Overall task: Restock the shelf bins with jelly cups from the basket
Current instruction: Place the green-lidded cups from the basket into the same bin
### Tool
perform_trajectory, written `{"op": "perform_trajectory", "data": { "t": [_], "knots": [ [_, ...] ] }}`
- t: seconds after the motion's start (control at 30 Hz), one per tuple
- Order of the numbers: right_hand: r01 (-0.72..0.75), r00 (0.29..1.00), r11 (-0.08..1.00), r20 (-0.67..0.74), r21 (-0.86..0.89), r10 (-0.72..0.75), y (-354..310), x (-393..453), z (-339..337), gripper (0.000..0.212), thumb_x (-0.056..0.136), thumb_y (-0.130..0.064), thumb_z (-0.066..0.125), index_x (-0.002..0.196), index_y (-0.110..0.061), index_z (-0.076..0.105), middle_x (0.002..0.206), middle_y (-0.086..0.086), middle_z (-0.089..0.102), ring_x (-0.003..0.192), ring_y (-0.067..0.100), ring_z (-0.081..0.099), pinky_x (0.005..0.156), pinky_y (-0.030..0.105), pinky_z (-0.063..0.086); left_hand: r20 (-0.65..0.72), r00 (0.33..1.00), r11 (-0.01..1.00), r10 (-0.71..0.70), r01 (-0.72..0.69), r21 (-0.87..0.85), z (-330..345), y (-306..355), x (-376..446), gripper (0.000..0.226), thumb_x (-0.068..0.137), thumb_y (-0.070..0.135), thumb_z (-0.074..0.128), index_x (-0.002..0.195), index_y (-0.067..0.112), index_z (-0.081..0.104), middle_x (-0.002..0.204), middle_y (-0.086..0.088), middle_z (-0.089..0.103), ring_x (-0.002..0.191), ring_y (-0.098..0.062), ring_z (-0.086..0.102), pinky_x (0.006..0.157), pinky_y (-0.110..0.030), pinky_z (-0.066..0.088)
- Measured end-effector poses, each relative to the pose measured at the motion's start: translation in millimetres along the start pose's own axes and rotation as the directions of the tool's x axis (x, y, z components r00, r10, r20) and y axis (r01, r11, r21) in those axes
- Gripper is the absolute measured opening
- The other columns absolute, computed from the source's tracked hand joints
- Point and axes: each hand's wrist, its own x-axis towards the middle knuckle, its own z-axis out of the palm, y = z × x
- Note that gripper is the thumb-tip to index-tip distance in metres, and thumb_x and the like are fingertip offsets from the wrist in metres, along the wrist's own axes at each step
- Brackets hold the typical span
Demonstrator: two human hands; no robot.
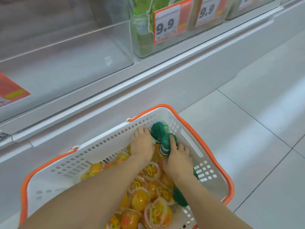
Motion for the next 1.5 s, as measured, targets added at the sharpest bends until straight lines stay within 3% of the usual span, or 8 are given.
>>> {"op": "perform_trajectory", "data": {
  "t": [0.3,0.47,0.7,0.87,0.97,1.1,1.4,1.5],
  "knots": [
    [0.000,0.994,0.960,-0.104,-0.279,-0.030,-27.5,-7.6,-12.1,0.046,0.093,-0.017,0.047,0.137,-0.015,0.033,0.135,0.020,0.043,0.122,0.038,0.044,0.104,0.045,0.034,0.086,0.974,0.956,0.209,-0.185,-0.228,-57.1,-36.2,-46.5,0.050,0.075,0.022,0.079,0.110,0.030,0.044,0.111,0.010,0.048,0.105,-0.010,0.045,0.093,-0.026,0.047],
    [0.082,0.983,0.978,-0.148,-0.193,-0.111,-36.9,0.2,-9.9,0.045,0.093,-0.009,0.053,0.135,-0.011,0.037,0.133,0.015,0.047,0.123,0.031,0.047,0.107,0.040,0.040,0.188,0.972,0.927,0.143,-0.064,-0.370,-101.5,-64.6,-83.4,0.056,0.072,0.028,0.082,0.108,0.028,0.038,0.099,0.011,0.058,0.083,-0.005,0.058,0.064,-0.014,0.045],
    [0.051,0.981,0.996,-0.189,0.072,-0.037,-43.2,-2.8,-1.5,0.076,0.086,-0.015,0.074,0.147,-0.010,0.028,0.141,0.011,0.042,0.125,0.026,0.050,0.104,0.036,0.050,0.222,0.974,0.704,-0.047,0.190,-0.684,-148.7,-114.8,-126.2,0.060,0.068,0.031,0.089,0.115,0.034,0.052,0.109,0.014,0.067,0.098,-0.012,0.068,0.082,-0.024,0.059],
    [0.103,0.987,0.930,0.079,0.354,-0.139,-98.8,-30.4,-31.6,0.060,0.071,-0.023,0.085,0.120,-0.018,0.051,0.113,0.001,0.053,0.100,0.017,0.057,0.075,0.020,0.053,0.313,0.941,0.765,0.127,0.108,-0.634,-219.4,-153.4,-141.3,0.039,0.077,0.029,0.083,0.112,0.029,0.065,0.103,0.011,0.072,0.095,-0.005,0.068,0.087,-0.028,0.057],
    [0.087,0.900,0.845,0.322,0.527,-0.294,-143.9,-51.4,-63.9,0.068,0.057,-0.032,0.092,0.114,-0.013,0.061,0.102,0.003,0.069,0.087,0.020,0.069,0.062,0.025,0.056,0.357,0.915,0.826,0.188,0.049,-0.562,-275.6,-176.7,-156.5,0.036,0.076,0.040,0.080,0.107,0.030,0.065,0.101,0.011,0.071,0.093,-0.007,0.068,0.086,-0.030,0.057],
    [0.168,0.746,0.738,0.405,0.654,-0.529,-207.8,-100.0,-119.5,0.045,0.074,-0.027,0.086,0.107,-0.001,0.069,0.094,0.016,0.076,0.082,0.031,0.074,0.071,0.037,0.061,0.259,0.949,0.882,0.181,-0.041,-0.469,-340.6,-206.2,-186.1,0.033,0.071,0.042,0.075,0.100,0.033,0.063,0.094,0.014,0.069,0.079,-0.003,0.064,0.077,-0.029,0.056],
    [0.589,0.642,0.461,-0.039,0.664,-0.765,-323.3,-190.5,-219.1,0.038,0.075,-0.042,0.072,0.108,-0.023,0.068,0.094,-0.003,0.077,0.071,0.010,0.068,0.071,0.028,0.057,0.015,0.998,0.765,0.065,-0.040,-0.642,-377.6,-259.6,-217.5,0.041,0.065,0.047,0.080,0.102,0.039,0.065,0.094,0.017,0.070,0.079,-0.003,0.067,0.081,-0.029,0.057],
    [0.739,0.573,0.390,-0.207,0.549,-0.793,-365.2,-186.0,-215.7,0.046,0.083,-0.032,0.078,0.125,-0.024,0.061,0.111,-0.007,0.073,0.100,0.010,0.069,0.090,0.034,0.057,-0.034,0.999,0.758,0.015,-0.033,-0.651,-376.9,-265.9,-217.7,0.043,0.062,0.049,0.080,0.102,0.042,0.064,0.094,0.021,0.070,0.081,0.001,0.067,0.081,-0.026,0.057]
  ]
}}
